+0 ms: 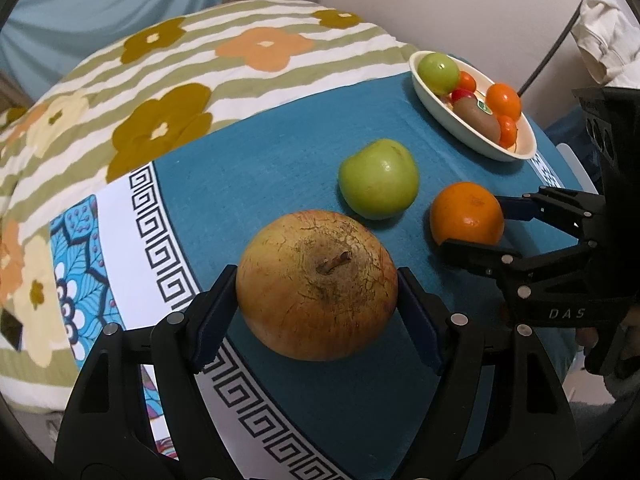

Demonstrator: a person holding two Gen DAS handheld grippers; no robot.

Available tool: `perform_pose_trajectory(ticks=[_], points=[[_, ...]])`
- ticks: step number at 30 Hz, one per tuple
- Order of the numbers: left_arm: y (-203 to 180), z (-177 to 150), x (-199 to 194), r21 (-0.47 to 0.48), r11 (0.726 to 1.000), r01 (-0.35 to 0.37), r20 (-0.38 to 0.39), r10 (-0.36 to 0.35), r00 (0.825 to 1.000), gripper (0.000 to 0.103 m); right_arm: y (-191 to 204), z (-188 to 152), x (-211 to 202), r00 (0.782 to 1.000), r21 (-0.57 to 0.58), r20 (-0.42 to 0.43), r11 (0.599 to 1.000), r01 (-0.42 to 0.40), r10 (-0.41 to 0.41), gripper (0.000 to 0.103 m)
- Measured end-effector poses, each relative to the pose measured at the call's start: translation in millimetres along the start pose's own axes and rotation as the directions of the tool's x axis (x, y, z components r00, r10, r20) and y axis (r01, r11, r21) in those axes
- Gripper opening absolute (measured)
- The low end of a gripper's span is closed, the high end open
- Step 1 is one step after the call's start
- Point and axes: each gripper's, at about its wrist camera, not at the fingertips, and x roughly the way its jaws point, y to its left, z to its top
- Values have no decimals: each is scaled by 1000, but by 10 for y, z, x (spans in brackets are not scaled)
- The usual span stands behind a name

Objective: Organize fruits
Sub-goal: 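Grasp the large russet apple with the left tool while the right tool grasps the orange, then lower the russet apple and orange into the duck bowl and release both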

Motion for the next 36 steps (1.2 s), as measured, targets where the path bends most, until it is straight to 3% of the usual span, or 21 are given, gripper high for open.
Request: perform_pose_trajectory(ticks=[3, 11, 20, 27, 36], points=[[-5, -30, -21, -12, 1000, -6, 1, 6, 1000, 82, 2, 1, 2, 1000, -6, 0, 1000, -28, 28, 55], [-44, -106, -196, -47, 998, -37, 24, 38, 999, 82, 43, -47, -89, 999, -49, 15, 998, -38, 39, 55], [-313, -40, -539, -114, 989, -95, 65, 103, 993, 82, -181, -27, -498, 994, -63, 55, 994, -88, 91, 55], [-749, 196, -715, -190, 976, -102, 112, 125, 986, 82, -559, 112, -856, 990, -105, 92, 989, -100, 109, 55], [-1378, 699, -568, -189, 979, -80, 166, 112, 980, 82, -1228, 389, -1136, 985, -122, 148, 990, -75, 93, 55]])
